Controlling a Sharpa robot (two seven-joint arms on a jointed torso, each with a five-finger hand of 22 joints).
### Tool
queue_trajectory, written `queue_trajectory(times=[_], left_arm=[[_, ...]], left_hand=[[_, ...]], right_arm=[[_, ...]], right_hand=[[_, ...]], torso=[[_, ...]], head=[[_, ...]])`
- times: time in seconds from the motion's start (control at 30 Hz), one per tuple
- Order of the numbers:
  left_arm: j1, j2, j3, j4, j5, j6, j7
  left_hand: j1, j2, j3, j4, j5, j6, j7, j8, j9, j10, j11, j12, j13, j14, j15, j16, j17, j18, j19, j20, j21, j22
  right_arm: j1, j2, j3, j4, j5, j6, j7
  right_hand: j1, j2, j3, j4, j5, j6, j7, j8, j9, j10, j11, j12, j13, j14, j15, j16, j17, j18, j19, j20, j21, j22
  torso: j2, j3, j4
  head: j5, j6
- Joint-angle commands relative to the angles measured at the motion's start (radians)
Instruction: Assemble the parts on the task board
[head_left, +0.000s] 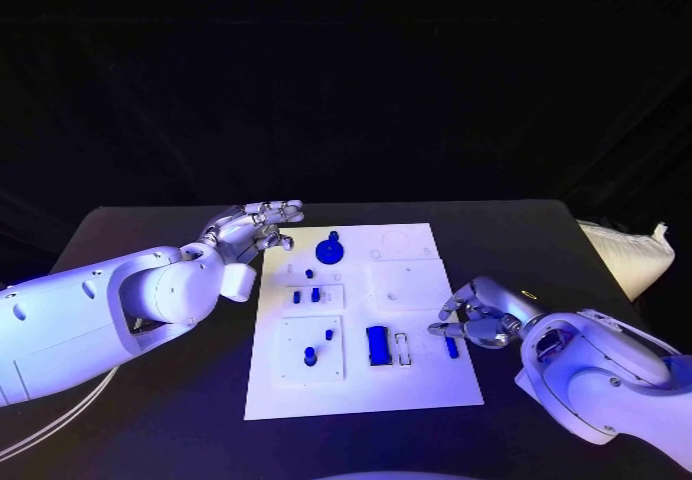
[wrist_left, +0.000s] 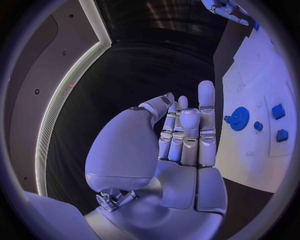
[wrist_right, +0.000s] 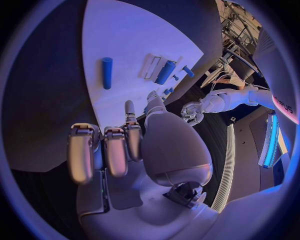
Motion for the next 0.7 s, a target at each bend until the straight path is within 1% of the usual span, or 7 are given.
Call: queue_trajectory(times=[0.03,0.13,0.3,0.33,0.43,0.53,0.7], left_arm=[[0.001,0.001,0.0,0.006,-0.004,0.019,0.005],[0.001,0.0,0.0,0.007,-0.004,0.02,0.005],[0.0,0.002,0.0,0.006,-0.004,0.021,0.004],[0.0,0.003,0.0,0.006,-0.004,0.021,0.004],[0.0,0.005,0.0,0.005,-0.004,0.022,0.004],[0.0,0.005,0.0,0.005,-0.004,0.022,0.004],[0.0,0.004,-0.001,0.004,-0.004,0.022,0.003]], left_hand=[[-0.001,0.008,0.001,-0.005,-0.003,-0.008,0.001,0.007,0.001,-0.01,0.001,0.002,0.002,-0.006,0.0,-0.005,-0.001,0.003,0.003,0.005,-0.004,-0.002],[-0.001,0.008,0.001,-0.005,-0.003,-0.008,0.001,0.007,0.001,-0.01,0.001,0.002,0.002,-0.006,0.0,-0.005,-0.001,0.003,0.003,0.005,-0.004,-0.002],[-0.001,0.008,0.001,-0.005,-0.003,-0.008,0.001,0.007,0.001,-0.01,0.001,0.002,0.002,-0.006,0.0,-0.005,-0.001,0.003,0.003,0.005,-0.004,-0.002],[-0.001,0.008,0.001,-0.005,-0.003,-0.008,0.001,0.007,0.001,-0.01,0.001,0.002,0.002,-0.006,0.0,-0.005,-0.001,0.003,0.003,0.005,-0.004,-0.002],[-0.001,0.008,0.001,-0.005,-0.003,-0.008,0.001,0.007,0.001,-0.01,0.001,0.002,0.002,-0.006,0.0,-0.005,-0.001,0.003,0.003,0.005,-0.004,-0.002],[-0.001,0.008,0.001,-0.005,-0.003,-0.008,0.001,0.007,0.001,-0.01,0.001,0.002,0.002,-0.006,0.0,-0.005,-0.001,0.003,0.003,0.005,-0.004,-0.002],[-0.001,0.008,0.001,-0.005,-0.003,-0.008,0.001,0.007,0.001,-0.01,0.001,0.002,0.002,-0.006,0.0,-0.005,-0.001,0.003,0.003,0.005,-0.004,-0.002]], right_arm=[[0.001,-0.032,-0.003,0.002,-0.031,0.031,0.01],[0.0,-0.052,-0.006,0.0,-0.062,0.047,-0.003],[-0.004,-0.063,-0.01,-0.009,-0.11,0.079,-0.024],[-0.005,-0.063,-0.011,-0.011,-0.114,0.084,-0.026],[-0.015,-0.056,-0.012,-0.018,-0.134,0.1,-0.031],[-0.02,-0.048,-0.013,-0.024,-0.142,0.109,-0.033],[-0.032,-0.026,-0.014,-0.039,-0.157,0.128,-0.034]], right_hand=[[0.016,0.009,0.004,-0.005,0.018,0.007,-0.002,-0.005,-0.004,0.028,0.004,-0.002,0.031,0.094,0.008,0.007,0.202,-0.019,0.052,0.006,0.005,0.136],[0.016,0.011,0.005,-0.004,0.019,0.009,-0.002,-0.005,-0.005,0.028,0.004,-0.001,0.032,0.094,0.008,0.007,0.203,-0.019,0.052,0.006,0.006,0.137],[0.004,0.01,0.0,0.005,0.012,0.02,-0.004,-0.006,-0.009,0.028,0.003,-0.003,0.032,0.094,0.007,0.008,0.204,-0.019,0.052,0.006,0.007,0.138],[0.002,0.01,-0.001,0.006,0.011,0.022,-0.004,-0.007,-0.01,0.028,0.002,-0.003,0.032,0.094,0.007,0.007,0.203,-0.019,0.052,0.006,0.006,0.138],[-0.001,0.01,-0.002,0.009,0.007,0.026,-0.005,-0.007,-0.012,0.029,0.002,-0.003,0.032,0.094,0.007,0.007,0.202,-0.019,0.052,0.005,0.006,0.137],[-0.002,0.01,-0.002,0.01,0.006,0.028,-0.006,-0.007,-0.012,0.029,0.001,-0.002,0.033,0.094,0.006,0.007,0.203,-0.019,0.052,0.005,0.006,0.138],[-0.003,0.01,-0.003,0.011,0.003,0.033,-0.007,-0.006,-0.013,0.029,0.0,-0.002,0.033,0.094,0.006,0.007,0.203,-0.019,0.052,0.005,0.007,0.138]], torso=[[0.0,0.0003,-0.003],[0.0,-0.0008,-0.005],[0.0,0.0002,-0.007],[0.0,0.0001,-0.0057],[0.0,0.0,-0.0025],[0.0,0.0002,-0.0016],[0.0,-0.0005,-0.0031]], head=[[-0.004,0.002],[-0.011,0.001],[-0.023,0.002],[-0.024,0.002],[-0.022,0.0],[-0.021,-0.001],[-0.016,-0.003]])
